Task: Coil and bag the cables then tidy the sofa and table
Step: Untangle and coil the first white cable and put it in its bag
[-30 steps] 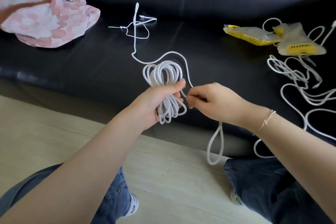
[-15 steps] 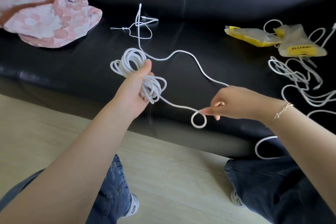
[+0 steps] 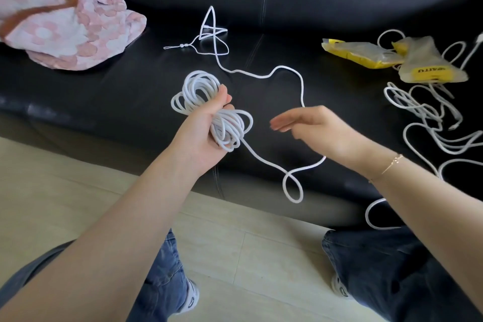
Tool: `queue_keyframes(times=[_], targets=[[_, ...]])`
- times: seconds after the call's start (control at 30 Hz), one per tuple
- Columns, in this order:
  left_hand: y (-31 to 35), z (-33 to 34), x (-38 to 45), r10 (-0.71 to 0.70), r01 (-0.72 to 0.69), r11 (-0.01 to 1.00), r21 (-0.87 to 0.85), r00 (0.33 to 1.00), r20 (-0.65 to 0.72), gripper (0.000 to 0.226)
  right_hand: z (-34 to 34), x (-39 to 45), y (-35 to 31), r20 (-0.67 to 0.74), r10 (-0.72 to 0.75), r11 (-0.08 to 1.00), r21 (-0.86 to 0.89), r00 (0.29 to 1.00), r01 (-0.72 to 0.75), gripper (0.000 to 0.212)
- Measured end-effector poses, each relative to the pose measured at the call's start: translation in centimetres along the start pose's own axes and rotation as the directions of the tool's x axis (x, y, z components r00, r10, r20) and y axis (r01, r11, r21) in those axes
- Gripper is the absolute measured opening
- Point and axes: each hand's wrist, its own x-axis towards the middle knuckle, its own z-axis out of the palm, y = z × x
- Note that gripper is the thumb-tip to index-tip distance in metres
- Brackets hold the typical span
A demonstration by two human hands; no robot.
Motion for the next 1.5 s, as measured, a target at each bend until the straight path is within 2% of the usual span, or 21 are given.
queue_keyframes(times=[0.07, 0.13, 0.2, 0.27, 0.4, 0.53, 0.63, 0.73, 0.8, 0.9, 1.03, 1.1, 1.2, 1.33, 1.5], targets=[[-0.1, 0.1, 0.0, -0.003, 0.003, 1.000, -0.028, 1.000, 0.014, 0.019, 1.3, 0.0, -0.2, 0.171, 0.017, 0.993, 0.110, 0.985, -0.036, 0.030], [-0.1, 0.1, 0.0, -0.002, 0.003, 0.999, -0.046, 1.000, 0.025, 0.019, 1.9, 0.0, 0.0, 0.357, 0.039, 0.990, 0.115, 0.933, -0.086, 0.021], [0.1, 0.0, 0.1, 0.004, -0.002, 0.998, -0.062, 0.999, 0.032, 0.018, 1.9, 0.0, 0.2, 0.493, 0.070, 0.988, 0.088, 0.867, -0.130, 0.026], [0.6, -0.2, 0.0, 0.019, -0.018, 0.998, -0.062, 1.000, 0.023, 0.016, 1.6, -0.1, 0.2, 0.537, 0.101, 0.989, 0.038, 0.837, -0.143, 0.034], [1.3, -0.7, 0.2, 0.127, -0.099, 0.966, 0.237, 0.986, -0.105, 0.018, -0.1, 0.2, 0.1, 0.497, 0.158, 0.987, -0.086, 0.853, -0.132, 0.044], [1.3, -0.6, 0.4, 0.281, -0.204, 0.836, 0.509, 0.956, -0.079, 0.013, -1.6, 0.3, 0.4, 0.438, 0.204, 0.952, -0.296, 0.876, -0.074, 0.041], [1.1, -0.5, 0.7, 0.311, -0.216, 0.789, 0.575, 0.948, -0.070, 0.013, -2.2, 0.4, 0.7, 0.390, 0.186, 0.911, -0.413, 0.902, -0.009, 0.030], [1.1, -0.6, 0.7, 0.255, -0.154, 0.808, 0.569, 0.961, -0.103, 0.017, -2.6, 0.4, 1.0, 0.352, 0.167, 0.889, -0.458, 0.921, 0.014, 0.024], [1.2, -0.7, 0.8, 0.220, -0.111, 0.799, 0.591, 0.968, -0.117, 0.017, -2.7, 0.5, 1.3, 0.243, 0.098, 0.858, -0.512, 0.965, 0.042, 0.024], [1.0, -0.8, 0.9, 0.138, -0.029, 0.747, 0.664, 0.984, -0.111, 0.018, -2.5, 0.7, 1.2, 0.113, -0.024, 0.766, -0.636, 0.993, 0.091, 0.026], [0.2, -0.8, 1.1, 0.003, -0.012, 0.679, 0.734, 1.000, 0.013, 0.017, -1.8, 0.5, 1.1, -0.005, -0.272, 0.726, -0.657, 0.962, 0.202, 0.028], [-0.5, -0.7, 1.3, -0.069, -0.008, 0.679, 0.734, 0.995, 0.075, 0.017, -1.7, 0.3, 1.1, -0.029, -0.330, 0.722, -0.652, 0.944, 0.233, 0.029], [-1.1, -0.7, 1.5, -0.120, 0.023, 0.695, 0.719, 0.989, 0.084, 0.019, -1.4, 0.3, 1.1, -0.029, -0.314, 0.711, -0.670, 0.949, 0.215, 0.028], [-1.7, -0.3, 1.2, -0.190, 0.091, 0.774, 0.627, 0.977, 0.092, 0.025, -0.5, 0.3, 1.1, -0.036, -0.335, 0.694, -0.685, 0.942, 0.221, 0.032], [-2.4, 0.2, 0.6, -0.286, 0.169, 0.815, 0.554, 0.949, 0.131, 0.014, -0.1, 0.3, 0.8, -0.075, -0.332, 0.686, -0.704, 0.940, 0.186, 0.031]])
